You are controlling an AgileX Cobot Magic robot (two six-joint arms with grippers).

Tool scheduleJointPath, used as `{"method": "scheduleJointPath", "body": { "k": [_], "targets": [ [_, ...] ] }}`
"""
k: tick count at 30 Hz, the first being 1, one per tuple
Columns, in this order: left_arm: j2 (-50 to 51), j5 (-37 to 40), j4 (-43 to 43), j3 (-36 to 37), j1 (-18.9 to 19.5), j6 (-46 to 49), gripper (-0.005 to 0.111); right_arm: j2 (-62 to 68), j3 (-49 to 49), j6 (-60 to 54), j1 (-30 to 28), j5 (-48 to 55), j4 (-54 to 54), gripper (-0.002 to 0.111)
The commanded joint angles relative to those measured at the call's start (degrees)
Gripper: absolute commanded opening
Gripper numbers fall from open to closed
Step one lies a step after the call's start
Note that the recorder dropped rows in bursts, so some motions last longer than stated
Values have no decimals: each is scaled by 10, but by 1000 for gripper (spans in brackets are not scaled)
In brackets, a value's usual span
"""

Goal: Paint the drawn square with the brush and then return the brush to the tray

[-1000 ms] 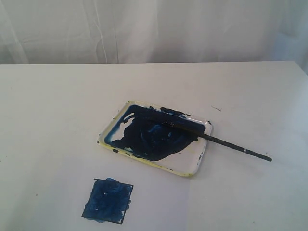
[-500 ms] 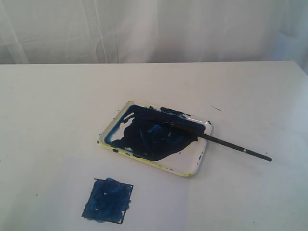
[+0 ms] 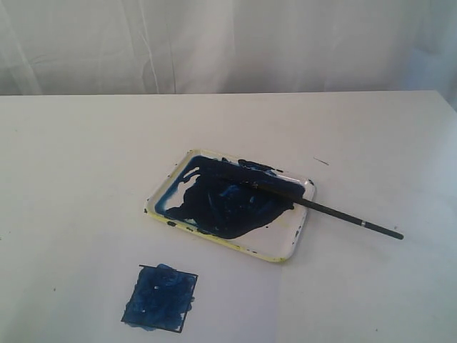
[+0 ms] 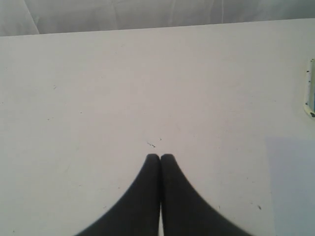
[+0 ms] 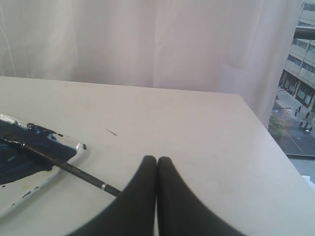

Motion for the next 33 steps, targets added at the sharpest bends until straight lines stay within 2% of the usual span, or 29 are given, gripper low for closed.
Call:
{"method": "scheduleJointPath", "body": {
  "k": [1, 33],
  "targets": [
    [-2, 3, -3, 2, -1, 2, 0, -2, 3, 4, 1, -1, 0, 0],
    [-2, 3, -3, 2, -1, 2, 0, -2, 3, 13, 1, -1, 0, 0]
  ]
}}
